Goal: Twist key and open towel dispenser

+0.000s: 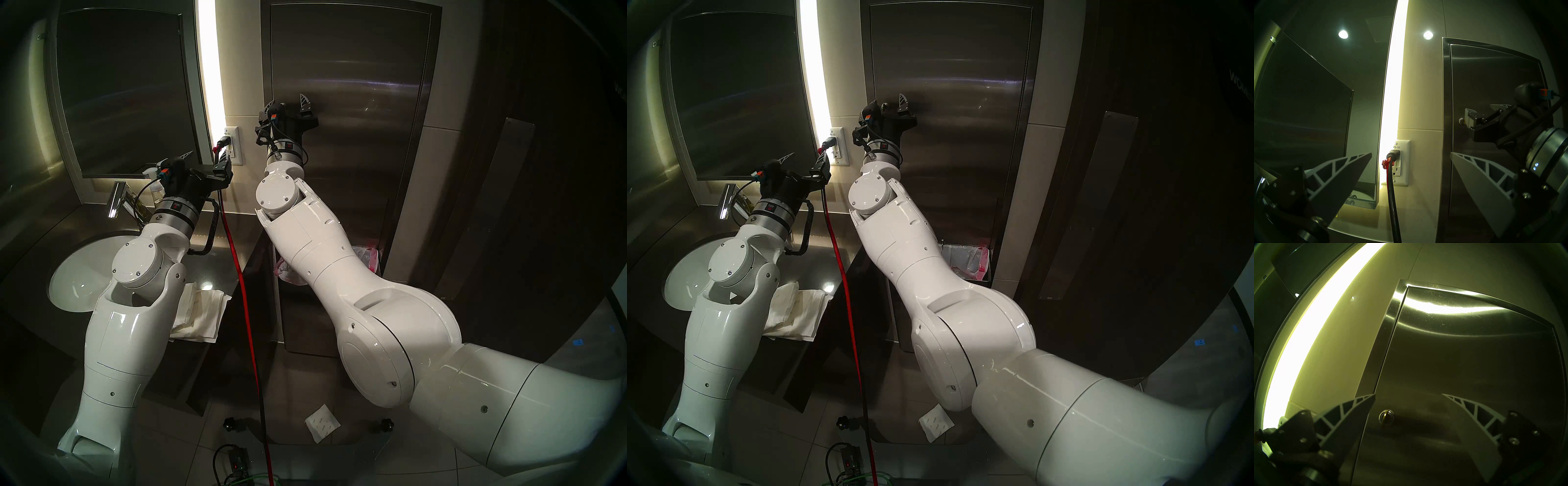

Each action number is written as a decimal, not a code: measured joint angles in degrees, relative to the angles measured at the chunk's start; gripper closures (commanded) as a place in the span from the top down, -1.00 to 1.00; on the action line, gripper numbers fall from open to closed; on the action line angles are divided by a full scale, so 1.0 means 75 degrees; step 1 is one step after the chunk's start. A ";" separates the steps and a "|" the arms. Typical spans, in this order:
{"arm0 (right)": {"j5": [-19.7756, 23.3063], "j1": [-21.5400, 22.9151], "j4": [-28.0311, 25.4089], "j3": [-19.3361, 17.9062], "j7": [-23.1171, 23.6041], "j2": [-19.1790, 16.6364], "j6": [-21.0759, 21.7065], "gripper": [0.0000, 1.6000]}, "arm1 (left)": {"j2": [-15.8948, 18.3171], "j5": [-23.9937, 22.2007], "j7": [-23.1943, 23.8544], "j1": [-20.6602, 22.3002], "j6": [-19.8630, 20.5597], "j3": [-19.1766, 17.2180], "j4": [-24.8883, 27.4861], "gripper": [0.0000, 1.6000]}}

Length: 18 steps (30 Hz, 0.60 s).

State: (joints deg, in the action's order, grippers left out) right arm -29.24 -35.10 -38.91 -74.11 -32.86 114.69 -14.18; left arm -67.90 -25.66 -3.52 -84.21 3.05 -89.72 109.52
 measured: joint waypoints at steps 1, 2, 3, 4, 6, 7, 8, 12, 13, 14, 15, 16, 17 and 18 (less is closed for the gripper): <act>0.0000 0.0050 0.0095 -0.0022 -0.0023 0.0004 -0.0031 1.00 | 0.0000 0.0000 -0.0001 0.0000 -0.0001 0.0000 0.0000 1.00; 0.0000 0.0094 0.0179 -0.0042 -0.0044 0.0007 -0.0060 1.00 | 0.0001 -0.0001 -0.0002 0.0000 -0.0001 0.0001 0.0000 1.00; 0.0000 0.0130 0.0251 -0.0056 -0.0061 0.0009 -0.0085 0.94 | 0.0001 -0.0001 -0.0002 0.0000 -0.0001 0.0001 0.0000 1.00; 0.0000 0.0162 0.0317 -0.0069 -0.0078 0.0010 -0.0109 0.86 | 0.0002 -0.0001 -0.0002 0.0000 -0.0001 0.0001 0.0000 1.00; 0.0000 0.0242 0.0482 -0.0100 -0.0119 0.0014 -0.0172 0.87 | 0.0002 -0.0002 -0.0003 0.0000 -0.0001 0.0001 0.0000 1.00; -0.0001 0.0274 0.0550 -0.0112 -0.0136 0.0015 -0.0197 0.82 | 0.0003 -0.0002 -0.0003 0.0000 -0.0001 0.0002 0.0000 1.00; -0.0001 0.0318 0.0646 -0.0128 -0.0158 0.0017 -0.0234 0.82 | 0.0003 -0.0002 -0.0003 0.0000 -0.0001 0.0002 0.0000 1.00; -0.0002 0.0479 0.0977 -0.0189 -0.0225 0.0022 -0.0356 0.40 | 0.0005 -0.0004 -0.0005 0.0000 -0.0002 0.0003 0.0000 1.00; -0.0002 0.0519 0.1053 -0.0206 -0.0238 0.0024 -0.0384 0.27 | 0.0005 -0.0004 -0.0005 0.0000 -0.0002 0.0004 0.0000 1.00; -0.0002 0.0558 0.1126 -0.0220 -0.0250 0.0025 -0.0412 0.06 | 0.0005 -0.0004 -0.0005 0.0000 -0.0002 0.0004 0.0000 1.00; -0.0002 0.0594 0.1189 -0.0232 -0.0259 0.0027 -0.0437 -0.02 | 0.0006 -0.0004 -0.0006 0.0000 -0.0002 0.0004 0.0000 1.00; -0.0002 0.0616 0.1227 -0.0237 -0.0260 0.0027 -0.0452 -0.04 | 0.0006 -0.0005 -0.0006 0.0000 -0.0002 0.0004 0.0000 1.00; -0.0002 0.0657 0.1301 -0.0238 -0.0258 0.0036 -0.0484 -0.03 | 0.0006 -0.0005 -0.0006 0.0000 -0.0002 0.0005 0.0000 1.00; -0.0002 0.0701 0.1387 -0.0238 -0.0250 0.0051 -0.0517 -0.02 | 0.0006 -0.0005 -0.0006 0.0000 -0.0002 0.0006 0.0000 1.00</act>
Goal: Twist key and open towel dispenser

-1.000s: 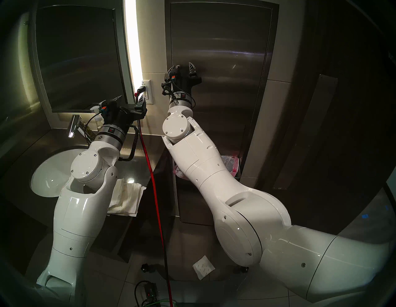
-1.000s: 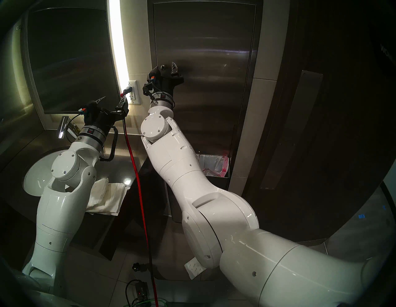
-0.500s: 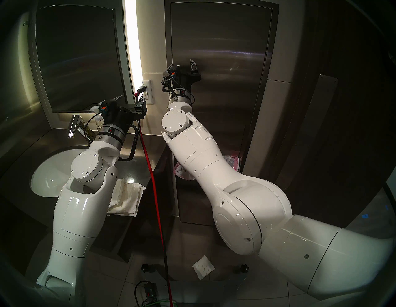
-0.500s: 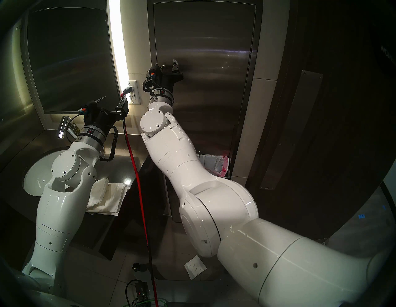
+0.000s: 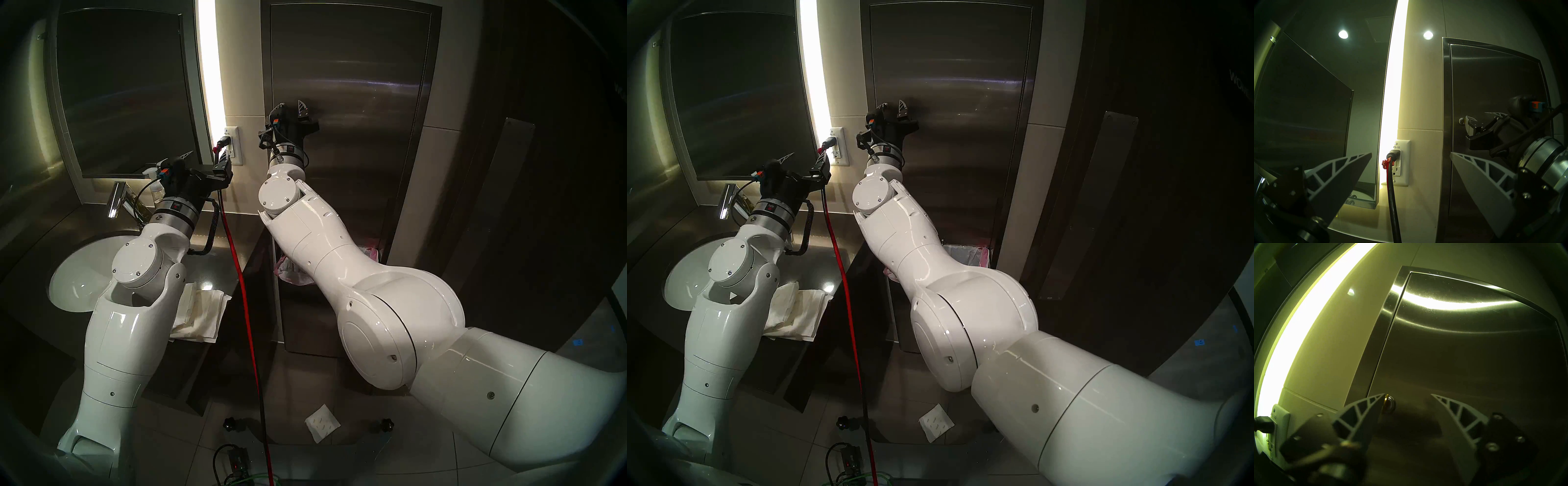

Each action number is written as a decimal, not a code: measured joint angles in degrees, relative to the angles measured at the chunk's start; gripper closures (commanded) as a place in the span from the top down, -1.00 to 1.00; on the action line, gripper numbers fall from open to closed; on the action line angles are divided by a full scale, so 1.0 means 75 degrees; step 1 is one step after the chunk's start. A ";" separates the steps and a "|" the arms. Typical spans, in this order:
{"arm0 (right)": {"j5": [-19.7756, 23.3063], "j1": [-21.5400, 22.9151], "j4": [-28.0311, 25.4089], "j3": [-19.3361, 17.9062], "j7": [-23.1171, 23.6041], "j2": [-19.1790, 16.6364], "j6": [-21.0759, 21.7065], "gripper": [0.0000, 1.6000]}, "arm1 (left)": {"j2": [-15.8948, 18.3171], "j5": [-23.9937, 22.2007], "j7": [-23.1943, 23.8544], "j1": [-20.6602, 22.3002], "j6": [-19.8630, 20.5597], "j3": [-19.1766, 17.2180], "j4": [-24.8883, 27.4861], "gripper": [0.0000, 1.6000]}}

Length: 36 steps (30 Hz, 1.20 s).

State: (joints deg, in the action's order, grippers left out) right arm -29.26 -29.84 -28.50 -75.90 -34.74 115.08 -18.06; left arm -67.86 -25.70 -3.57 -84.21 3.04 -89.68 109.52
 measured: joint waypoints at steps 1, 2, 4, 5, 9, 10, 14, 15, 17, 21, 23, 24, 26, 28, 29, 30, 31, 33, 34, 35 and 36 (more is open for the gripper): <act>0.0000 0.0027 0.0051 0.0000 0.0004 0.0003 -0.0022 -0.02 | 0.0000 0.0000 0.0000 0.0000 0.0000 0.0000 0.0000 1.00; 0.0000 0.0062 0.0112 0.0000 0.0005 0.0003 -0.0048 -0.03 | 0.0002 -0.0001 -0.0001 0.0000 0.0000 0.0000 0.0000 1.00; 0.0003 0.0131 0.0226 -0.0015 0.0005 0.0000 -0.0096 -0.09 | 0.0003 -0.0001 -0.0002 0.0000 0.0000 0.0000 0.0000 1.00; 0.0014 0.0175 0.0292 -0.0029 0.0004 -0.0001 -0.0128 -0.15 | 0.0003 -0.0002 -0.0002 0.0000 0.0000 0.0000 0.0000 1.00; 0.0052 0.0299 0.0493 -0.0043 0.0008 0.0006 -0.0217 -0.32 | 0.0005 -0.0003 -0.0003 0.0000 0.0000 0.0001 0.0000 1.00; 0.0057 0.0322 0.0540 -0.0041 0.0019 0.0010 -0.0239 -0.29 | 0.0005 -0.0003 -0.0003 0.0000 0.0000 0.0001 0.0000 1.00; 0.0097 0.0428 0.0720 -0.0043 0.0029 0.0009 -0.0331 -0.37 | 0.0007 -0.0004 -0.0004 0.0000 -0.0001 0.0002 0.0000 1.00; 0.0106 0.0449 0.0752 -0.0046 0.0029 0.0008 -0.0347 -0.38 | 0.0007 -0.0004 -0.0004 0.0000 -0.0002 0.0002 0.0000 1.00; 0.0136 0.0514 0.0854 -0.0060 0.0028 0.0008 -0.0398 -0.34 | 0.0008 -0.0005 -0.0005 0.0000 -0.0002 0.0002 0.0000 1.00; 0.0185 0.0617 0.1017 -0.0086 0.0025 0.0009 -0.0483 -0.22 | 0.0009 -0.0006 -0.0006 0.0000 -0.0003 0.0003 0.0000 1.00; 0.0214 0.0669 0.1097 -0.0104 0.0014 0.0009 -0.0521 -0.37 | 0.0010 -0.0006 -0.0007 0.0000 -0.0003 0.0003 0.0000 1.00; 0.0225 0.0691 0.1129 -0.0111 0.0011 0.0009 -0.0536 -0.50 | 0.0010 -0.0007 -0.0007 0.0000 -0.0003 0.0003 0.0000 1.00; 0.0248 0.0745 0.1215 -0.0123 0.0009 0.0009 -0.0572 -0.58 | 0.0010 -0.0007 -0.0007 0.0000 -0.0003 0.0004 0.0000 1.00; 0.0258 0.0788 0.1293 -0.0124 0.0010 0.0013 -0.0608 -0.61 | 0.0011 -0.0008 -0.0007 0.0000 -0.0004 0.0005 0.0000 1.00; 0.0263 0.0818 0.1352 -0.0124 0.0014 0.0017 -0.0633 -0.65 | 0.0011 -0.0008 -0.0008 0.0000 -0.0005 0.0005 0.0000 1.00; 0.0267 0.0834 0.1381 -0.0124 0.0016 0.0017 -0.0646 -0.76 | 0.0012 -0.0008 -0.0008 0.0000 -0.0005 0.0005 0.0000 1.00; 0.0272 0.0856 0.1421 -0.0124 0.0017 0.0017 -0.0665 -0.86 | 0.0012 -0.0009 -0.0008 0.0000 -0.0005 0.0005 0.0000 1.00; 0.0279 0.0908 0.1514 -0.0124 0.0021 0.0018 -0.0709 -1.00 | 0.0013 -0.0009 -0.0009 0.0000 -0.0005 0.0005 0.0000 1.00; 0.0282 0.0926 0.1551 -0.0124 0.0021 0.0018 -0.0727 -1.00 | 0.0013 -0.0009 -0.0009 0.0000 -0.0005 0.0005 0.0000 1.00; 0.0285 0.0940 0.1576 -0.0125 0.0021 0.0018 -0.0741 -1.00 | 0.0013 -0.0010 -0.0010 0.0000 -0.0005 0.0005 0.0000 1.00; 0.0289 0.0953 0.1599 -0.0126 0.0020 0.0018 -0.0754 -1.00 | 0.0014 -0.0010 -0.0010 0.0000 -0.0005 0.0006 0.0000 1.00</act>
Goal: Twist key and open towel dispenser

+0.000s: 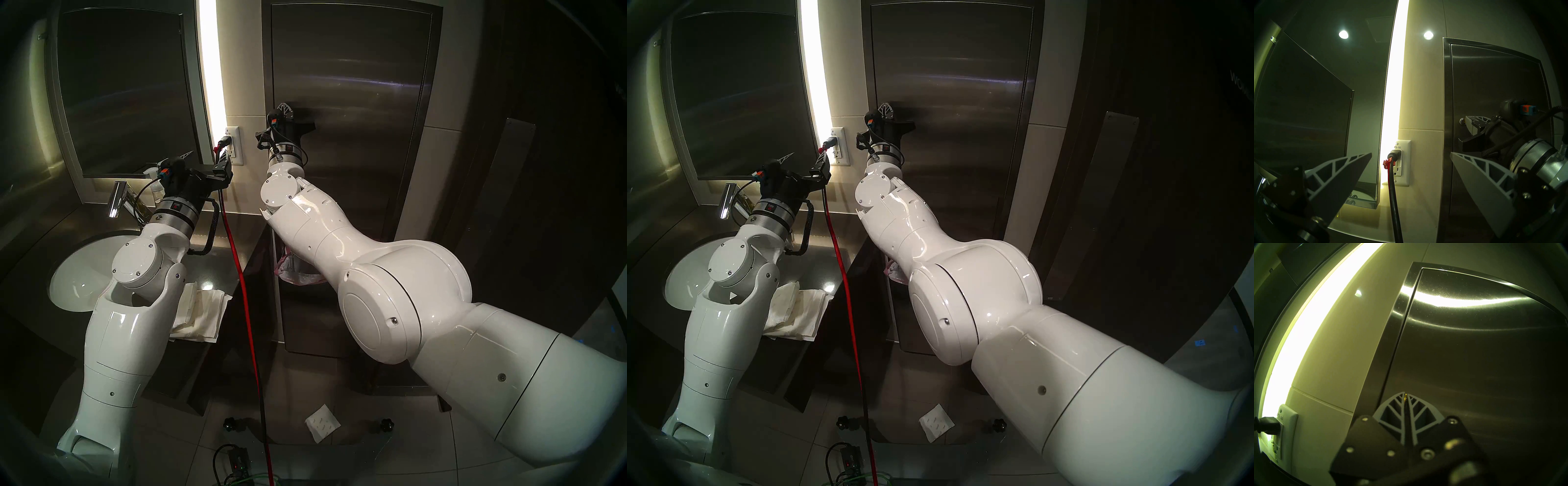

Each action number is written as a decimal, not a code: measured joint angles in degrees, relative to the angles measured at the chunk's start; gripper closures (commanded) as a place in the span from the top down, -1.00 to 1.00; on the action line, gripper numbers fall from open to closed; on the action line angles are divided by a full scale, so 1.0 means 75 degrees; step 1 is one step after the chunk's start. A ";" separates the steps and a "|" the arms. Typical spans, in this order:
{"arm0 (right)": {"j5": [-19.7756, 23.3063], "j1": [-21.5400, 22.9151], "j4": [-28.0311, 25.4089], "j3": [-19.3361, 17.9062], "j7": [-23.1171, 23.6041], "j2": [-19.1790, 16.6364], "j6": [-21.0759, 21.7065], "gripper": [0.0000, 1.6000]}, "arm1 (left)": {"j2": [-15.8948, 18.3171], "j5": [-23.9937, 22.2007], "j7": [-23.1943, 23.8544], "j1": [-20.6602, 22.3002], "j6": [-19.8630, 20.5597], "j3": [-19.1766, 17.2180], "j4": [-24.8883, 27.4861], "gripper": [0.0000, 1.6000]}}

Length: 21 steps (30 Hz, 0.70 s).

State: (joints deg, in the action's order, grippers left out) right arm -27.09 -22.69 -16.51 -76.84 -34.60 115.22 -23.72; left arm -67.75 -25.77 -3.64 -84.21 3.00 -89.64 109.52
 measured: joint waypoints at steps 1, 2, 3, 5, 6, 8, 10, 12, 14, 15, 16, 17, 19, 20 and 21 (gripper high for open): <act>0.0005 0.0018 0.0030 -0.0003 -0.0002 0.0000 -0.0016 -1.00 | 0.0000 0.0000 0.0000 0.0000 0.0000 0.0000 0.0000 1.00; 0.0010 0.0034 0.0055 -0.0006 -0.0005 0.0000 -0.0030 -1.00 | 0.0001 -0.0001 -0.0001 0.0000 0.0000 0.0001 0.0000 1.00; 0.0016 0.0051 0.0082 -0.0010 -0.0008 0.0000 -0.0047 -1.00 | 0.0001 -0.0001 -0.0001 0.0000 0.0000 0.0001 0.0000 1.00; 0.0026 0.0073 0.0116 -0.0016 -0.0017 0.0000 -0.0070 -1.00 | 0.0001 -0.0002 -0.0002 0.0000 0.0000 0.0002 0.0000 1.00; 0.0030 0.0081 0.0130 -0.0018 -0.0024 0.0000 -0.0081 -1.00 | 0.0002 -0.0002 -0.0002 0.0000 0.0000 0.0002 0.0000 1.00; 0.0032 0.0080 0.0135 -0.0018 -0.0055 0.0000 -0.0097 -1.00 | 0.0002 -0.0002 -0.0003 0.0000 0.0000 0.0003 0.0000 1.00; 0.0031 0.0068 0.0124 -0.0011 -0.0090 0.0001 -0.0111 -1.00 | 0.0003 -0.0003 -0.0003 0.0000 -0.0001 0.0003 0.0000 1.00; 0.0021 0.0028 0.0076 0.0006 -0.0133 0.0001 -0.0128 -1.00 | 0.0003 -0.0003 -0.0004 0.0000 -0.0001 0.0004 0.0000 1.00; -0.0001 -0.0070 -0.0041 0.0039 -0.0191 0.0001 -0.0160 -1.00 | 0.0004 -0.0004 -0.0005 0.0000 -0.0002 0.0004 0.0000 1.00; -0.0014 -0.0137 -0.0114 0.0065 -0.0225 0.0001 -0.0181 -1.00 | 0.0005 -0.0004 -0.0006 0.0000 -0.0003 0.0004 0.0000 1.00; -0.0023 -0.0177 -0.0159 0.0080 -0.0243 0.0001 -0.0194 -1.00 | 0.0005 -0.0005 -0.0006 0.0000 -0.0003 0.0004 0.0000 1.00; -0.0032 -0.0216 -0.0204 0.0095 -0.0261 0.0001 -0.0206 -1.00 | 0.0005 -0.0005 -0.0006 0.0000 -0.0003 0.0004 0.0000 1.00; -0.0077 -0.0410 -0.0427 0.0163 -0.0345 0.0000 -0.0264 -1.00 | 0.0006 -0.0006 -0.0006 0.0000 -0.0003 0.0005 0.0000 1.00; -0.0096 -0.0518 -0.0551 0.0197 -0.0386 0.0000 -0.0296 -1.00 | 0.0007 -0.0006 -0.0006 0.0000 -0.0003 0.0005 0.0000 1.00; -0.0110 -0.0590 -0.0635 0.0218 -0.0408 0.0000 -0.0319 -1.00 | 0.0007 -0.0007 -0.0007 0.0000 -0.0003 0.0005 0.0000 1.00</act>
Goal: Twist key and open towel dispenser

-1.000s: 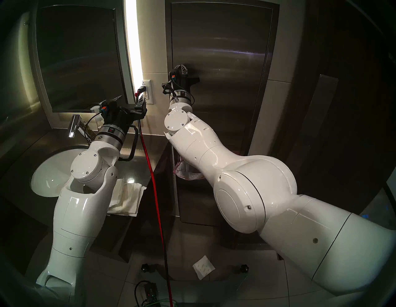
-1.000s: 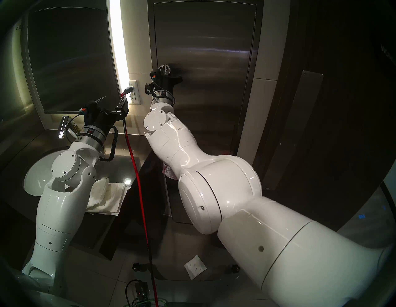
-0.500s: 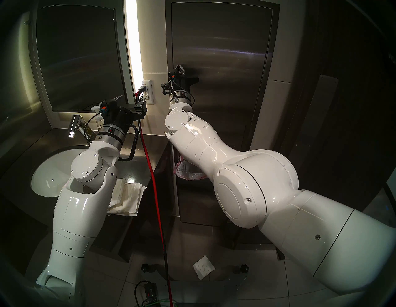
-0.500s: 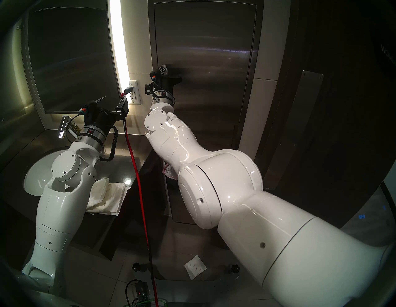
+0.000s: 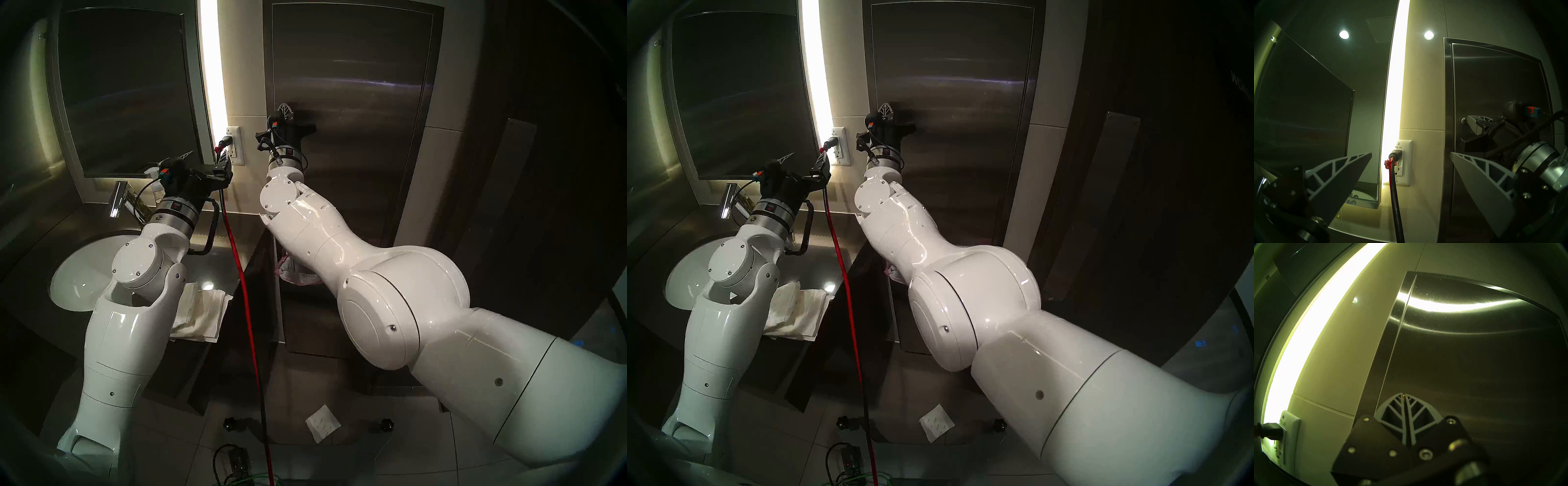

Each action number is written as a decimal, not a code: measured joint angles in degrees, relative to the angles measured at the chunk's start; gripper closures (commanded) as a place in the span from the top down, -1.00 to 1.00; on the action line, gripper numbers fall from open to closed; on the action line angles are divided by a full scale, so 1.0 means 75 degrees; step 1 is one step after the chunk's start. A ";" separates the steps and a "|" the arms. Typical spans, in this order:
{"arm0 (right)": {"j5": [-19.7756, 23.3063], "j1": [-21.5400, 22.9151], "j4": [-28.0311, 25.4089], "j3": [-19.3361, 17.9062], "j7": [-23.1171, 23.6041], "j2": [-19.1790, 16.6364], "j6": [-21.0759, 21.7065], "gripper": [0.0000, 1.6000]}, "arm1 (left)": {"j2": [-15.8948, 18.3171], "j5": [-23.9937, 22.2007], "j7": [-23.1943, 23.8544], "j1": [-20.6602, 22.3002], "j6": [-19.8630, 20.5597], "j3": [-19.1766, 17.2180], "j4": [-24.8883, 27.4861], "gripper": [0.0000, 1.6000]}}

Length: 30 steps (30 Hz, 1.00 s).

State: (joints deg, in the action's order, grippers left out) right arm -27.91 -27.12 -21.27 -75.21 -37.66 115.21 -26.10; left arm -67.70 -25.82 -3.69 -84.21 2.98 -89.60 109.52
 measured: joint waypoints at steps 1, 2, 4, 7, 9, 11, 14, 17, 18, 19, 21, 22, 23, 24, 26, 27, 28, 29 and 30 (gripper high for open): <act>-0.0017 -0.0107 -0.0122 0.0032 -0.0033 0.0000 -0.0036 -1.00 | 0.0001 -0.0001 -0.0001 0.0000 0.0000 0.0000 0.0000 1.00; -0.0026 -0.0170 -0.0198 0.0051 -0.0052 0.0000 -0.0056 -1.00 | 0.0001 -0.0001 -0.0001 0.0000 0.0000 0.0000 0.0000 1.00; -0.0051 -0.0322 -0.0368 0.0098 -0.0100 -0.0001 -0.0113 -1.00 | 0.0002 -0.0002 -0.0001 0.0000 0.0000 0.0001 0.0000 1.00; -0.0087 -0.0526 -0.0604 0.0162 -0.0158 -0.0003 -0.0185 -1.00 | 0.0004 -0.0003 -0.0001 0.0000 0.0000 0.0001 0.0000 1.00; -0.0138 -0.0791 -0.0910 0.0245 -0.0236 -0.0005 -0.0281 -1.00 | 0.0006 -0.0004 -0.0002 0.0000 0.0000 0.0002 0.0000 1.00; -0.0158 -0.0884 -0.1018 0.0277 -0.0261 -0.0006 -0.0317 -1.00 | 0.0007 -0.0005 -0.0002 0.0000 0.0000 0.0002 0.0000 1.00; -0.0234 -0.1149 -0.1322 0.0360 -0.0341 -0.0010 -0.0431 -1.00 | 0.0010 -0.0007 -0.0002 -0.0001 0.0001 0.0002 0.0000 1.00; -0.0305 -0.1382 -0.1576 0.0426 -0.0418 -0.0015 -0.0549 -1.00 | 0.0014 -0.0009 -0.0002 -0.0001 0.0001 0.0003 0.0000 1.00; -0.0320 -0.1427 -0.1629 0.0438 -0.0434 -0.0016 -0.0577 -1.00 | 0.0015 -0.0009 -0.0002 -0.0002 0.0001 0.0003 0.0000 1.00; -0.0347 -0.1508 -0.1718 0.0462 -0.0458 -0.0018 -0.0626 -1.00 | 0.0016 -0.0010 -0.0003 -0.0002 0.0001 0.0004 0.0000 1.00; -0.0406 -0.1643 -0.1874 0.0495 -0.0501 -0.0022 -0.0719 -1.00 | 0.0019 -0.0012 -0.0003 -0.0002 0.0003 0.0004 0.0000 1.00; -0.0432 -0.1692 -0.1940 0.0508 -0.0519 -0.0024 -0.0757 -1.00 | 0.0021 -0.0012 -0.0003 -0.0003 0.0003 0.0004 0.0000 1.00; -0.0459 -0.1734 -0.2002 0.0520 -0.0537 -0.0025 -0.0800 -1.00 | 0.0022 -0.0013 -0.0003 -0.0003 0.0003 0.0005 0.0000 1.00; -0.0501 -0.1791 -0.2104 0.0535 -0.0566 -0.0027 -0.0867 -1.00 | 0.0024 -0.0014 -0.0003 -0.0004 0.0003 0.0005 0.0000 1.00; -0.0528 -0.1872 -0.2332 0.0515 -0.0722 -0.0054 -0.0976 -1.00 | 0.0030 -0.0016 -0.0003 -0.0006 0.0003 0.0005 0.0000 1.00; -0.0536 -0.1898 -0.2421 0.0494 -0.0789 -0.0076 -0.1015 -1.00 | 0.0032 -0.0017 -0.0003 -0.0007 0.0003 0.0005 0.0000 1.00; -0.0541 -0.1919 -0.2495 0.0473 -0.0840 -0.0099 -0.1044 -1.00 | 0.0033 -0.0017 -0.0003 -0.0007 0.0003 0.0006 0.0000 1.00; -0.0549 -0.1955 -0.2611 0.0445 -0.0917 -0.0136 -0.1087 -1.00 | 0.0035 -0.0018 -0.0003 -0.0008 0.0003 0.0007 0.0000 1.00; -0.0556 -0.1995 -0.2731 0.0417 -0.0989 -0.0175 -0.1127 -1.00 | 0.0036 -0.0019 -0.0003 -0.0010 0.0005 0.0008 0.0000 1.00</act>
State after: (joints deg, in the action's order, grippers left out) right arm -32.08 -42.08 -41.75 -72.08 -45.07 113.90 -34.56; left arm -67.43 -25.97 -3.72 -84.28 3.01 -89.54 109.52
